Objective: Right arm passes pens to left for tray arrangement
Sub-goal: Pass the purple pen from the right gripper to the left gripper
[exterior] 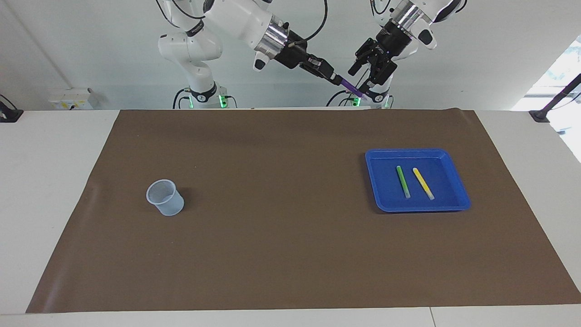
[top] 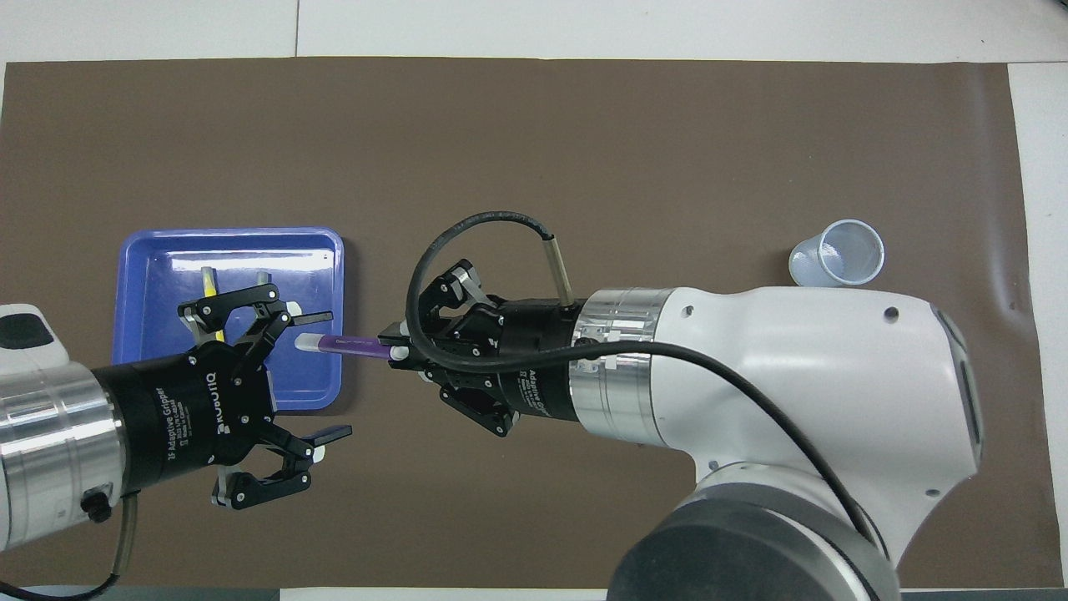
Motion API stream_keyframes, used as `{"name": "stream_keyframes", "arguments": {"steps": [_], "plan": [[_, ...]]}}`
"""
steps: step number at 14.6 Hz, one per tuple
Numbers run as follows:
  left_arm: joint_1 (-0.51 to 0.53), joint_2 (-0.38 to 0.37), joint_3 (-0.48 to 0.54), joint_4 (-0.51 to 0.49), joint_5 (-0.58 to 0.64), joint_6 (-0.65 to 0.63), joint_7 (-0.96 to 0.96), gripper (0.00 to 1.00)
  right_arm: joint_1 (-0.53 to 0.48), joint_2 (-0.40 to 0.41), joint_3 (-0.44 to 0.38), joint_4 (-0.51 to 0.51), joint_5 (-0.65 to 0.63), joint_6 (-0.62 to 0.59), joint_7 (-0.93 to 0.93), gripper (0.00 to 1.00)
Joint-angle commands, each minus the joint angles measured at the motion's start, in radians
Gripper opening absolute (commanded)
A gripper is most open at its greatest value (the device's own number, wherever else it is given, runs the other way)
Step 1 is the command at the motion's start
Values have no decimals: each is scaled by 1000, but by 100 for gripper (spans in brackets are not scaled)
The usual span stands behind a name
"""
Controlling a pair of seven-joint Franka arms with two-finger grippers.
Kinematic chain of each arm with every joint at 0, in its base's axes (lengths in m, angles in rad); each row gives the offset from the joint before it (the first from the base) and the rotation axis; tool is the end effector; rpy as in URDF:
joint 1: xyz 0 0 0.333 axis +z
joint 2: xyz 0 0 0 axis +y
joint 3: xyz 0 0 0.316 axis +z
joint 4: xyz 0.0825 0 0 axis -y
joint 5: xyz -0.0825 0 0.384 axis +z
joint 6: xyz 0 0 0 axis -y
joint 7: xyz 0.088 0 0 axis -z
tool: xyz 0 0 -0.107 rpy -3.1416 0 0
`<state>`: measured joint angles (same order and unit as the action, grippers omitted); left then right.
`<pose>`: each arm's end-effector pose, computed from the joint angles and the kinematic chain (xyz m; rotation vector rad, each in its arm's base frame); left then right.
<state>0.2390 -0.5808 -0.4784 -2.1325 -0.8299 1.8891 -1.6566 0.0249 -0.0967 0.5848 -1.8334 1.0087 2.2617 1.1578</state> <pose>0.3851 -0.2044 0.6384 1.7773 1.8288 -0.3655 0.4550 0.3626 0.6263 -1.9203 1.0543 0.4408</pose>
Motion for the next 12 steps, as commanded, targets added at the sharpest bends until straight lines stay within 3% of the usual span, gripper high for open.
{"name": "stream_keyframes", "arguments": {"steps": [1,3,7,12], "plan": [[-15,-39,4,-46,-20,51,-20,100,1,8,27,11,11,15,14,0],[-17,-37,4,-47,-20,59,-19,94,1,8,29,11,8,15,14,0],[-15,-33,4,-44,-20,53,-19,57,1,8,29,11,7,16,14,0],[-4,-33,17,-32,-20,22,-5,56,1,6,29,11,5,16,13,0]]}}
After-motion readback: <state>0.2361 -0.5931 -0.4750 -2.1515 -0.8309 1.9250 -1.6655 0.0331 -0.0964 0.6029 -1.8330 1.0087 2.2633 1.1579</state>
